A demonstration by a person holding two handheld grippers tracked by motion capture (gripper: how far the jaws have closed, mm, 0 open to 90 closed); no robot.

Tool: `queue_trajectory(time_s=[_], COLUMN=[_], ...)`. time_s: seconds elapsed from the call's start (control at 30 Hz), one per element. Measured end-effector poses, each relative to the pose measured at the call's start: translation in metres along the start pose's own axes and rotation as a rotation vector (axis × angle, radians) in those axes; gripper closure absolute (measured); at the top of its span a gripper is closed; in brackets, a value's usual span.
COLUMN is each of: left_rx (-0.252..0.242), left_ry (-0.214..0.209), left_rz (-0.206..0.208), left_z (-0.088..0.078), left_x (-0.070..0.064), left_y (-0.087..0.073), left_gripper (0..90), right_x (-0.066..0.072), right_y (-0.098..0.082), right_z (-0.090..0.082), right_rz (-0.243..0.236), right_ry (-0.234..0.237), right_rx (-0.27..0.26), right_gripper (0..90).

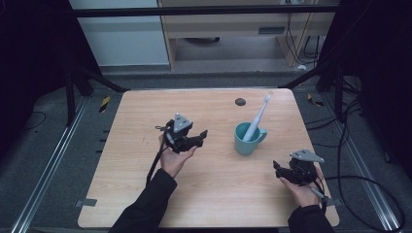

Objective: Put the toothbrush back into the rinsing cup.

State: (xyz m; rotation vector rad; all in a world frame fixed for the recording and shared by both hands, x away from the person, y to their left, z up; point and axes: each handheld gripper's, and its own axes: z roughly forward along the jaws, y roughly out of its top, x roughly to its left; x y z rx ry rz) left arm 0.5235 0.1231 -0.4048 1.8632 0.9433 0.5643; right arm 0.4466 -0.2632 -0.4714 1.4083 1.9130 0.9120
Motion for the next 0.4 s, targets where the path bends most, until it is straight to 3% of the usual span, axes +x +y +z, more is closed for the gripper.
queue_trajectory(time_s=[0.2,0.4], left_rx=[0.043,0.088], left_ry=[0.028,0.066], left_rz=[0.008,-0.021], left_z=[-0.031,-0.05], left_x=[0.025,0.048], left_y=[-0.024,-0.054], left_gripper=[31.9,31.0], right_x=[0.0,0.001], right_y=[0.0,0.0], right_z=[0.002,0.002], right_rz=[-0.004,-0.008], right_ry=[-0.011,-0.006], right_rx=[0.002,0.003], right_gripper=[21.2,19.6])
